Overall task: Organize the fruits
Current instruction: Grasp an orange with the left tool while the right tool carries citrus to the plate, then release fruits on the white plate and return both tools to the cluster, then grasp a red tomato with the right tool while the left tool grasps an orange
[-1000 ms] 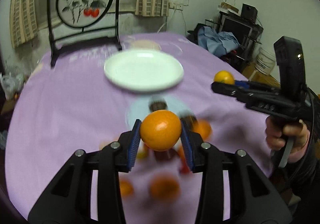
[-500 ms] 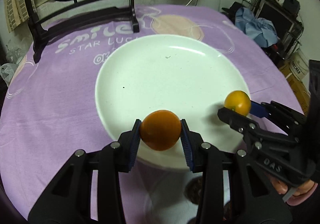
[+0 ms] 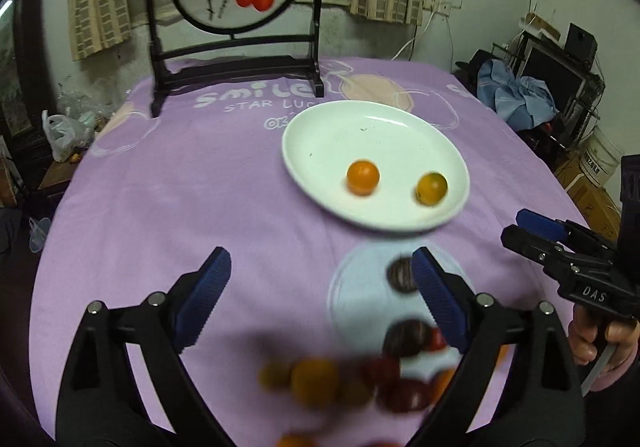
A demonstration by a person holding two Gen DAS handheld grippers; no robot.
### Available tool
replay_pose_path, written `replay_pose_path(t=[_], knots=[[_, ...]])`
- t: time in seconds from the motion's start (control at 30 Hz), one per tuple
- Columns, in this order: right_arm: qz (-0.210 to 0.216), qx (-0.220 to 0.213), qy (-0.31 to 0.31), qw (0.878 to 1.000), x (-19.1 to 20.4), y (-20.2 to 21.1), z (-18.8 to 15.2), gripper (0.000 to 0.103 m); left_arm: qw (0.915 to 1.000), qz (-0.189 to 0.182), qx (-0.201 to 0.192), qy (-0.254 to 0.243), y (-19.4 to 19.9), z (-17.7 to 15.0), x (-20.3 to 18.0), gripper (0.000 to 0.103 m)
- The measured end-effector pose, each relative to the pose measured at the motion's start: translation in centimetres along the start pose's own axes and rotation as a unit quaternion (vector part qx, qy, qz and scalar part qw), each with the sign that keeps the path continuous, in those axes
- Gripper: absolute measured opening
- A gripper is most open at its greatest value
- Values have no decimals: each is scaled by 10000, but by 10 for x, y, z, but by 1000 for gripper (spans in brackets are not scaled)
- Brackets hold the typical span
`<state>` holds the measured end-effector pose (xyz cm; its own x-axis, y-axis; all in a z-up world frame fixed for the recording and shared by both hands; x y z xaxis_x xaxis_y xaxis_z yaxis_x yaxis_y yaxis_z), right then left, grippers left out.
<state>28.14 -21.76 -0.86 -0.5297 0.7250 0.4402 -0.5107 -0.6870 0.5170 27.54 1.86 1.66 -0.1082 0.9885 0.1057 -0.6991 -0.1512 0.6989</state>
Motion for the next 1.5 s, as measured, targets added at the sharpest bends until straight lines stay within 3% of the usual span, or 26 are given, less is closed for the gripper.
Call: replay_pose_path(t=[0.1, 0.23, 0.47, 0.83, 0.93, 1.03, 1.17, 1.4, 1.5], knots=[[175, -29, -14, 9998, 23, 26, -41, 63, 9997, -67, -231, 16, 44, -48, 9, 93], [389, 178, 225, 9988, 63, 37, -92, 63, 9990, -229, -331, -179, 68, -104, 3, 93], [588, 694, 271, 9955, 90, 15, -119, 63, 9973, -399, -211, -573, 72, -167, -8, 93], [543, 1047, 68, 9930, 94, -23, -122, 47, 9981, -423, -253, -366, 77, -171, 12, 93], [509, 1023, -17, 9934, 93, -25, -122, 43, 9981, -422, -284, -355, 79, -172, 14, 93], [407, 1076, -56, 9933, 93, -29, -121, 32, 9982, -402, -280, -357, 79, -173, 15, 93], [395, 1080, -35, 9934, 93, -22, -123, 29, 9980, -450, -234, -377, 76, -171, 12, 92], [387, 652, 21, 9971, 90, 29, -119, 29, 9939, -859, -180, -669, 68, -159, -20, 72], [372, 507, -14, 9980, 85, 43, -119, 29, 9933, -804, -159, -821, 59, -156, -32, 67]])
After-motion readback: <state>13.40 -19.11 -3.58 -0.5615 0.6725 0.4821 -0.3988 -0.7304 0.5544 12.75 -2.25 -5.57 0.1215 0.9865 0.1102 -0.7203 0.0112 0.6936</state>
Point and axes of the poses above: each gripper's, at about its wrist camera, not at the fingertips, and y roughly against the way its jaws point, x to its left, z to its top, the point moved 2 cm from there along -y, roughly the way its jaws point, and after that the axes turned 14 degrees about z, right-handed, at the moved point
